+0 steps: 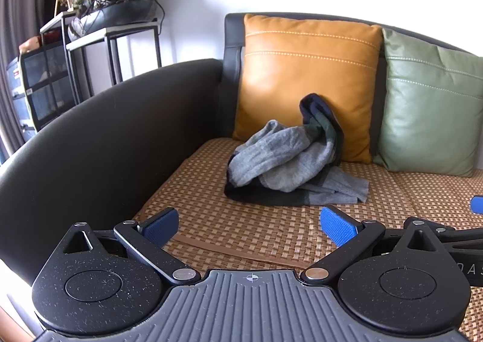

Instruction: Fold clothes

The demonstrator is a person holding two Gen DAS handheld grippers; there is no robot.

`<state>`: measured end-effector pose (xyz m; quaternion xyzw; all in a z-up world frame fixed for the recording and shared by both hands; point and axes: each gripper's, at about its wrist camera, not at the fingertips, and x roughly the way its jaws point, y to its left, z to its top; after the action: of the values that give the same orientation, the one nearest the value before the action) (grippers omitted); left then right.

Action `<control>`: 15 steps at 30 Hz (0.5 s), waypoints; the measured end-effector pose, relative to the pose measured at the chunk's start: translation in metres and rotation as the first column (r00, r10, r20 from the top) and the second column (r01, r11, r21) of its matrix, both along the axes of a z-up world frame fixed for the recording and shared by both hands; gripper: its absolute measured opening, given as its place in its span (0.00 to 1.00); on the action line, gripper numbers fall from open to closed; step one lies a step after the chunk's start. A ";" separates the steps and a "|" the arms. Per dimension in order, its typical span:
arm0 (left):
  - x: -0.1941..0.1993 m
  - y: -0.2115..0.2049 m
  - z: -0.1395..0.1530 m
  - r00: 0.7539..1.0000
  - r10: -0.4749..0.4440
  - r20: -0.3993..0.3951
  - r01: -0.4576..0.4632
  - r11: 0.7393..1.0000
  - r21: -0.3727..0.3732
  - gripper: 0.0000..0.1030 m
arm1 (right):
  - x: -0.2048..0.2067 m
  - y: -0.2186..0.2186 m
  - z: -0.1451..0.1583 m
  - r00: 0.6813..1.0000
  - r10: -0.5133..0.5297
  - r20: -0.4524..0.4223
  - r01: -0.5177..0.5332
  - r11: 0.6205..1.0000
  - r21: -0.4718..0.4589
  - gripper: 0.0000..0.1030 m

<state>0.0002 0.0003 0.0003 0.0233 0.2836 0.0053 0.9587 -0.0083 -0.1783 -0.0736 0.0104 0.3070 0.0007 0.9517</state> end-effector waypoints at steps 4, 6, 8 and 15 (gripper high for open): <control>0.001 0.001 0.001 1.000 0.001 -0.009 -0.001 1.000 -0.006 1.00 | 0.000 -0.001 0.003 1.000 -0.002 0.001 0.002 1.000 0.001 1.00; 0.001 0.001 0.001 1.000 0.001 -0.013 -0.001 1.000 -0.008 1.00 | 0.000 -0.001 0.004 1.000 -0.003 0.002 0.003 1.000 0.002 1.00; 0.002 0.002 0.002 1.000 0.001 -0.017 -0.002 1.000 -0.011 1.00 | 0.000 -0.001 0.005 1.000 -0.004 0.003 0.004 1.000 0.003 1.00; -0.001 -0.001 0.006 1.000 -0.005 -0.011 0.005 1.000 -0.003 1.00 | 0.001 -0.001 0.008 1.000 -0.007 0.006 0.007 1.000 0.002 1.00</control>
<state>-0.0006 -0.0008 0.0062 0.0224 0.2890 0.0023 0.9571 -0.0074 -0.1798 -0.0653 0.0122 0.3043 -0.0021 0.9525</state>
